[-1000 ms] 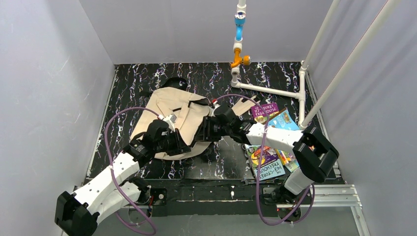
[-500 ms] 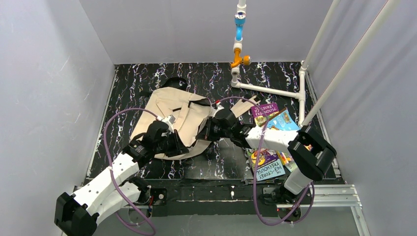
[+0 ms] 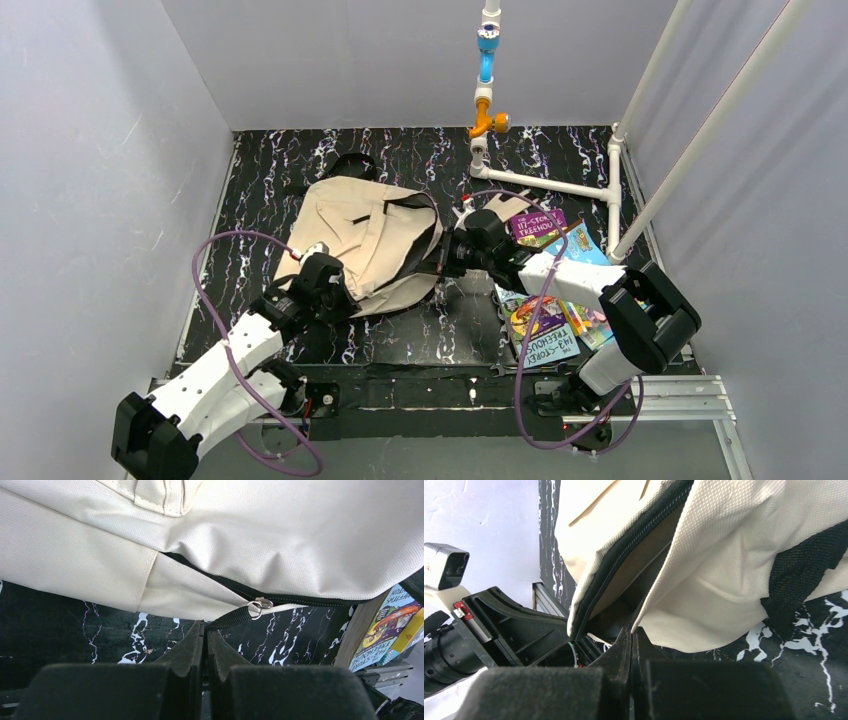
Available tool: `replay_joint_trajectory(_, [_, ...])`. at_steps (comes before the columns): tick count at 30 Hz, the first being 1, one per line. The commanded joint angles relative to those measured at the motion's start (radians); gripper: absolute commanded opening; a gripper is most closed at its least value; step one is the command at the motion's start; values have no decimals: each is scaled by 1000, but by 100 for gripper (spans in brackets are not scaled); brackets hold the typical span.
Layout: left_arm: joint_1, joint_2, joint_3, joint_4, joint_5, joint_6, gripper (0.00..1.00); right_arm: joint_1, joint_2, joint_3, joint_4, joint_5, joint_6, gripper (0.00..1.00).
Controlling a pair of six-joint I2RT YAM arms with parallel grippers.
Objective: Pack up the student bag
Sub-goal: Unzip the student bag at the center of the board, then pick up the book from the center of the board.
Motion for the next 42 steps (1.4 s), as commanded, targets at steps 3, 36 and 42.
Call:
replay_joint_trajectory(3, [18,-75,-36,-108,-74,79,0,-46,-33,51,-52,70,-116,1])
replay_joint_trajectory(36, [-92,51,154,339,344,192,84,-114,-235,278,-817,406,-585,95])
replay_joint_trajectory(42, [-352,391,255,656,277,355,84,-416,-416,165,-926,378,-518,98])
